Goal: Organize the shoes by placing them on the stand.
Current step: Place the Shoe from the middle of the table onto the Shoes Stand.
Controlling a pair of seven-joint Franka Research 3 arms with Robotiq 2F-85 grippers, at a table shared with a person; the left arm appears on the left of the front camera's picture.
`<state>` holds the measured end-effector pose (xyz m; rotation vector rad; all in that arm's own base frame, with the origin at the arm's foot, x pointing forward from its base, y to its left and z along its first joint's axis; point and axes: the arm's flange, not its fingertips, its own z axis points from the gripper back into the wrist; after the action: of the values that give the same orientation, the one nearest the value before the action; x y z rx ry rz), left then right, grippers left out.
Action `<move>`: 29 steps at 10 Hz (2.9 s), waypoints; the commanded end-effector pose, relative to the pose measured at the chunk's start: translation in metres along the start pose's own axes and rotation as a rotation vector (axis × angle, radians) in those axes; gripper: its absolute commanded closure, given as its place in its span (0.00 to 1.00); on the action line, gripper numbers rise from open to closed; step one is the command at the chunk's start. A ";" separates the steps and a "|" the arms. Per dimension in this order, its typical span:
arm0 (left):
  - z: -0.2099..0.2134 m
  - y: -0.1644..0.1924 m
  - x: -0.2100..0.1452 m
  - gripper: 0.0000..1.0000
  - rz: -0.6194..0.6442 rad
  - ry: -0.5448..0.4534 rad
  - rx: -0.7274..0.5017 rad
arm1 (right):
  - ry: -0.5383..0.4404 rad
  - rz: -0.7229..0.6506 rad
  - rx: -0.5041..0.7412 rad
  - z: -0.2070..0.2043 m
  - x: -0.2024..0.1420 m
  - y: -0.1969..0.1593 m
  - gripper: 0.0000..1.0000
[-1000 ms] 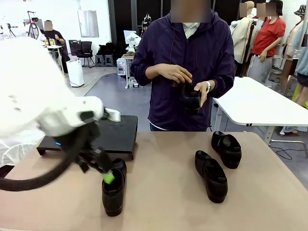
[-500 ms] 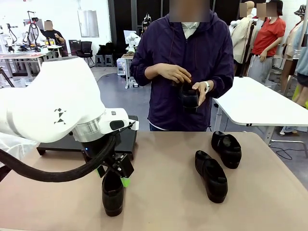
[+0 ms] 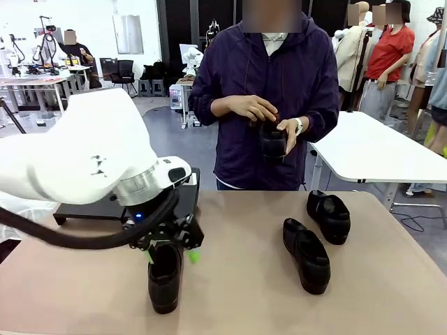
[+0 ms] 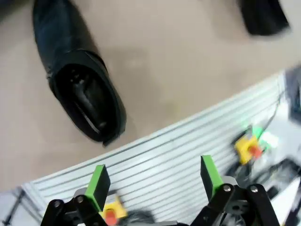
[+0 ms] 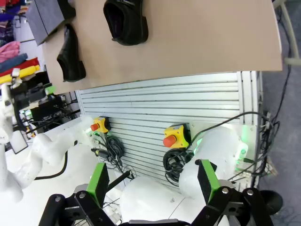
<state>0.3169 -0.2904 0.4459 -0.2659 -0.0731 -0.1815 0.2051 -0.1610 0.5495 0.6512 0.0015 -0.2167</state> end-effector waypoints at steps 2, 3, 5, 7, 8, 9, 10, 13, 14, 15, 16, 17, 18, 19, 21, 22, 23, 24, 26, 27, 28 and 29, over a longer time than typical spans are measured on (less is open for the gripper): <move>-0.026 -0.017 0.028 0.00 0.257 -0.128 0.019 | 0.006 0.025 -0.010 0.005 0.000 -0.002 0.00; -0.031 -0.018 0.034 0.00 0.303 -0.154 0.089 | 0.006 0.025 -0.010 0.005 0.000 -0.002 0.00; -0.037 -0.017 0.043 0.00 0.299 -0.155 0.160 | 0.006 0.025 -0.010 0.005 0.000 -0.002 0.00; -0.042 -0.012 0.050 0.00 0.294 -0.124 0.180 | 0.006 0.025 -0.010 0.005 0.000 -0.002 0.00; -0.047 -0.011 0.052 0.00 0.306 -0.111 0.180 | 0.006 0.025 -0.010 0.005 0.000 -0.002 0.00; -0.052 -0.009 0.056 0.00 0.327 -0.102 0.194 | 0.006 0.025 -0.010 0.005 0.000 -0.002 0.00; -0.059 -0.008 0.060 0.00 0.336 -0.088 0.199 | 0.006 0.025 -0.010 0.005 0.000 -0.002 0.00; -0.089 0.001 0.072 0.00 0.365 -0.045 0.257 | 0.006 0.025 -0.010 0.005 0.000 -0.002 0.00; -0.099 0.005 0.076 0.00 0.351 -0.031 0.260 | 0.006 0.025 -0.010 0.005 0.000 -0.002 0.00; -0.106 0.007 0.080 0.00 0.362 -0.029 0.277 | 0.006 0.025 -0.010 0.005 0.000 -0.002 0.00; -0.108 0.008 0.083 0.00 0.371 -0.022 0.280 | 0.006 0.025 -0.010 0.005 0.000 -0.002 0.00; -0.108 0.008 0.084 0.06 0.367 -0.038 0.279 | 0.006 0.025 -0.010 0.005 0.000 -0.002 0.00; -0.109 0.010 0.083 0.64 0.378 -0.037 0.281 | 0.006 0.025 -0.010 0.005 0.000 -0.002 0.00; -0.109 0.011 0.083 1.00 0.380 -0.038 0.284 | 0.006 0.025 -0.010 0.005 0.000 -0.002 0.00; -0.110 0.011 0.084 1.00 0.381 -0.031 0.292 | 0.006 0.025 -0.010 0.005 0.000 -0.002 0.00; -0.110 0.011 0.084 1.00 0.381 -0.029 0.296 | 0.006 0.025 -0.010 0.005 0.000 -0.002 0.00; -0.110 0.011 0.084 1.00 0.383 -0.028 0.297 | 0.006 0.025 -0.010 0.005 0.000 -0.002 0.00; -0.109 0.012 0.083 1.00 0.383 -0.030 0.302 | 0.006 0.025 -0.010 0.005 0.000 -0.002 0.00; -0.106 0.013 0.081 1.00 0.382 -0.030 0.297 | 0.006 0.025 -0.010 0.005 0.000 -0.002 0.00; -0.104 0.013 0.080 1.00 0.379 -0.029 0.291 | 0.006 0.025 -0.010 0.005 0.000 -0.002 0.00; -0.099 0.010 0.078 1.00 0.370 -0.028 0.285 | 0.006 0.025 -0.010 0.005 0.000 -0.002 0.00; -0.088 0.006 0.072 1.00 0.344 0.012 0.272 | 0.006 0.025 -0.010 0.005 0.000 -0.002 0.00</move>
<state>0.3996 -0.3212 0.3511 -0.0064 -0.0556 0.1856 0.2051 -0.1611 0.5495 0.6513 0.0013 -0.2156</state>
